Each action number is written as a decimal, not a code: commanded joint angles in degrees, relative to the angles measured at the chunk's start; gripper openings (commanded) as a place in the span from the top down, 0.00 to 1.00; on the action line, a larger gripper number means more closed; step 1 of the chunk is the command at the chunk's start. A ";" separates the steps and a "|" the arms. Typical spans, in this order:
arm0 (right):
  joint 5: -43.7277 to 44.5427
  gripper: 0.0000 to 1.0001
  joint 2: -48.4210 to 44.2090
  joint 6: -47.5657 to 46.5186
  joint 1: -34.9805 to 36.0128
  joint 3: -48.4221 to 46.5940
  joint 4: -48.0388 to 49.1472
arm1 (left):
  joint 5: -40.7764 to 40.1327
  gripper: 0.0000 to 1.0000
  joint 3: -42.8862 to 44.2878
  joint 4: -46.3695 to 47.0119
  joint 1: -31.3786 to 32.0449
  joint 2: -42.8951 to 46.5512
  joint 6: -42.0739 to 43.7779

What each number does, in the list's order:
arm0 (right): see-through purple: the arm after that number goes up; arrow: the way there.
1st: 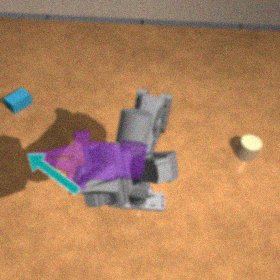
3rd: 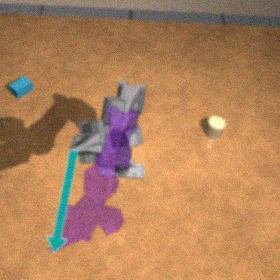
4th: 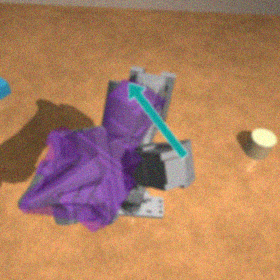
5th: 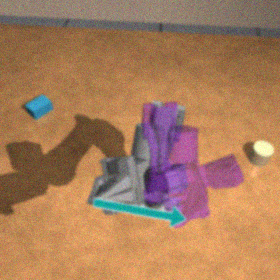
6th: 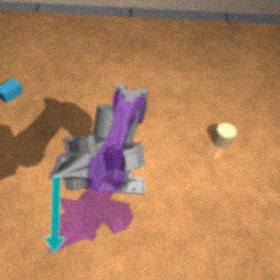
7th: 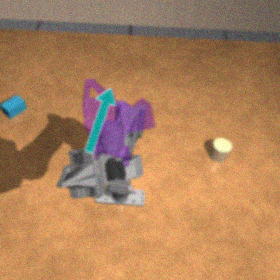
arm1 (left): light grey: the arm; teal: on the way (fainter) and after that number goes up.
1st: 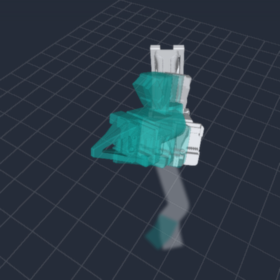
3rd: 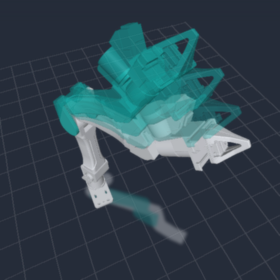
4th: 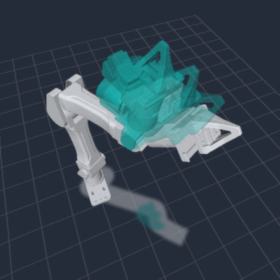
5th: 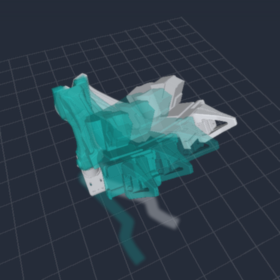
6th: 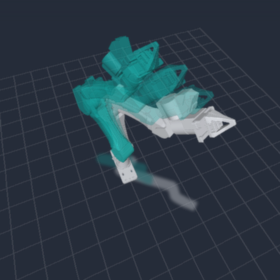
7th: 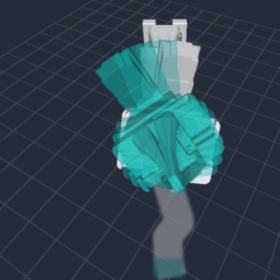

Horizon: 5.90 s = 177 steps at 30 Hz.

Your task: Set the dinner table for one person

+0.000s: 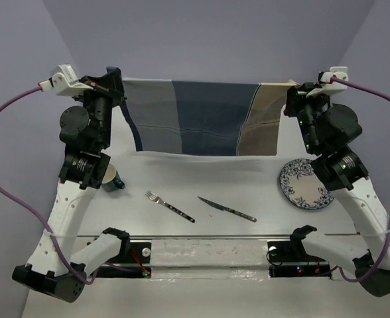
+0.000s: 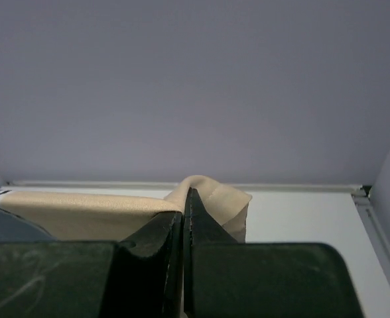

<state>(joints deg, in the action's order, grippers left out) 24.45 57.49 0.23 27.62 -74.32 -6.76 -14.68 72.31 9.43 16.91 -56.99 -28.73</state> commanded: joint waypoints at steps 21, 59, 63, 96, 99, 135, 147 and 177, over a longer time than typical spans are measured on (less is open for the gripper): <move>-2.91 1.00 29.08 -14.55 -8.02 -32.37 4.57 | 7.02 1.00 38.77 -11.18 -11.45 -31.43 4.92; -18.73 0.24 -2.90 26.40 -8.02 40.40 -1.67 | 12.40 0.30 -49.99 13.78 -8.82 11.20 -11.61; -16.72 0.23 1.11 24.39 -8.02 36.10 -3.07 | 10.55 0.32 -48.68 13.51 -6.11 9.80 -11.00; -1.61 0.56 71.69 26.04 22.92 -21.90 3.08 | 5.89 0.27 -21.69 -11.37 5.78 18.23 10.97; 1.74 0.56 76.18 30.17 22.92 -27.19 0.18 | 6.42 0.27 -22.39 -11.10 4.45 19.02 11.59; 2.13 0.27 -11.09 46.45 -48.94 42.86 -19.51 | 11.60 0.22 -31.62 -13.82 18.85 32.02 13.79; -12.39 0.13 -1.43 46.52 -64.71 45.23 -20.31 | 8.70 0.19 -31.36 -14.53 24.05 35.81 13.97; -50.05 1.00 -21.29 51.62 -64.01 51.24 10.34 | 12.30 0.18 -31.53 -13.56 16.50 27.99 14.05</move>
<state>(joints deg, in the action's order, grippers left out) -12.25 37.60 52.56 -36.88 -11.55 -5.17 -3.86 40.73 -6.90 35.51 -28.71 -15.88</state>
